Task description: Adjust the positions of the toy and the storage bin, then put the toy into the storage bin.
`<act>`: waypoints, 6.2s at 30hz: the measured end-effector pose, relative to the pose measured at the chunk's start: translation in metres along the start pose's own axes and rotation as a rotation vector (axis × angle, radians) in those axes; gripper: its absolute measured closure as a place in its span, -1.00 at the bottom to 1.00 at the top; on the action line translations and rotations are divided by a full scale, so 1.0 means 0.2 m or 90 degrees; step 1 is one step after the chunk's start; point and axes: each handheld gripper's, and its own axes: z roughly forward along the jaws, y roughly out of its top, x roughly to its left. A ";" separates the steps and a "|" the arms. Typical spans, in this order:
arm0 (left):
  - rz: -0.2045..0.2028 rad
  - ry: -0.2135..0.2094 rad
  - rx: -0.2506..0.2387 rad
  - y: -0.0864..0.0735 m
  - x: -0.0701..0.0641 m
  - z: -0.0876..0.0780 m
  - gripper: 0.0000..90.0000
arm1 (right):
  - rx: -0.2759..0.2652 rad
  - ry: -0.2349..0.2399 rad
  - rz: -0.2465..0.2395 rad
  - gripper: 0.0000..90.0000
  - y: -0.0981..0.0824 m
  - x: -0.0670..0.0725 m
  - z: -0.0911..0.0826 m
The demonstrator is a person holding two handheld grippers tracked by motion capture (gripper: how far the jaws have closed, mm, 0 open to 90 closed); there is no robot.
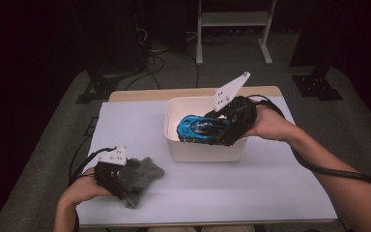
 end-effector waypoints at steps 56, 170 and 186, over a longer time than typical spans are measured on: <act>-0.006 0.021 0.010 -0.01 0.01 -0.04 -0.82 | 0.056 0.030 0.048 -0.40 -0.12 -0.47 0.31; 0.000 0.025 0.009 -0.01 -0.01 -0.06 -0.82 | 0.130 0.104 0.107 -0.43 -0.21 -0.51 0.63; -0.002 0.032 0.005 -0.02 -0.02 -0.06 -0.82 | 0.069 0.044 0.112 -0.44 -0.20 -0.45 0.33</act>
